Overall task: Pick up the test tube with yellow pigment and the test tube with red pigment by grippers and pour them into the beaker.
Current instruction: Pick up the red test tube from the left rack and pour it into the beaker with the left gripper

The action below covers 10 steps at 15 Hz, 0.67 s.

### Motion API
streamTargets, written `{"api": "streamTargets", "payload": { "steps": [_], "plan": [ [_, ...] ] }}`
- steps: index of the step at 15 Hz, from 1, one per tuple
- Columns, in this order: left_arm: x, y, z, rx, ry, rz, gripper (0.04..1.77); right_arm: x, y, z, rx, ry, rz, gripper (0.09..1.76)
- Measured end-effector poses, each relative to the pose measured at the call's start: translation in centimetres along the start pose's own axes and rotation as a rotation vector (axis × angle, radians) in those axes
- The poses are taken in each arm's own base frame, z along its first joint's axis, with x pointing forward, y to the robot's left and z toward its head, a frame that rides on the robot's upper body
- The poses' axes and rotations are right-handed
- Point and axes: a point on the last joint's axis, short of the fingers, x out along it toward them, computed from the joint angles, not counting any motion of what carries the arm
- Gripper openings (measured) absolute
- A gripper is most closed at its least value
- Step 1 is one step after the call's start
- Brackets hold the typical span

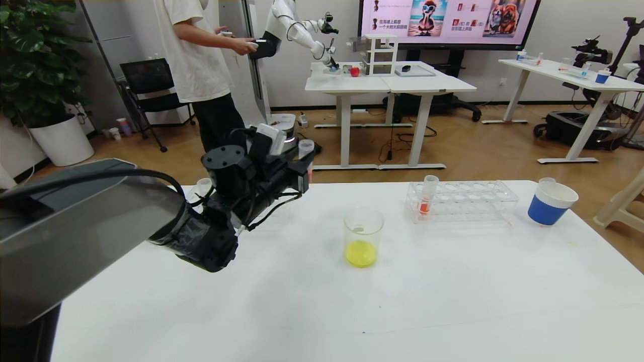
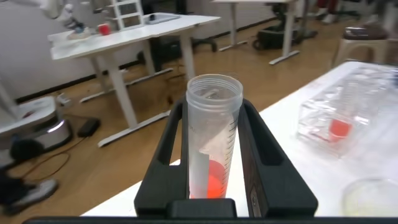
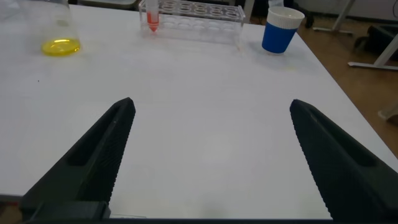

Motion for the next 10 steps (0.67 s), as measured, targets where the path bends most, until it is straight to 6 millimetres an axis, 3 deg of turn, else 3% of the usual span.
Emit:
{"api": "streamTargets", "payload": {
  "steps": [4, 8, 10],
  "plan": [
    [0.9, -2.3, 0.2, 0.066, -0.065, -0.271, 0.49, 0.0, 0.0, 0.0, 0.000, 0.000, 0.000, 1.74],
    [3.1, -2.7, 0.8, 0.229, -0.230, -0.446, 0.49, 0.0, 0.0, 0.0, 0.000, 0.000, 0.000, 1.74],
    [3.8, -2.9, 0.2, 0.317, -0.287, -0.529, 0.49, 0.0, 0.0, 0.0, 0.000, 0.000, 0.000, 1.74]
  ]
}}
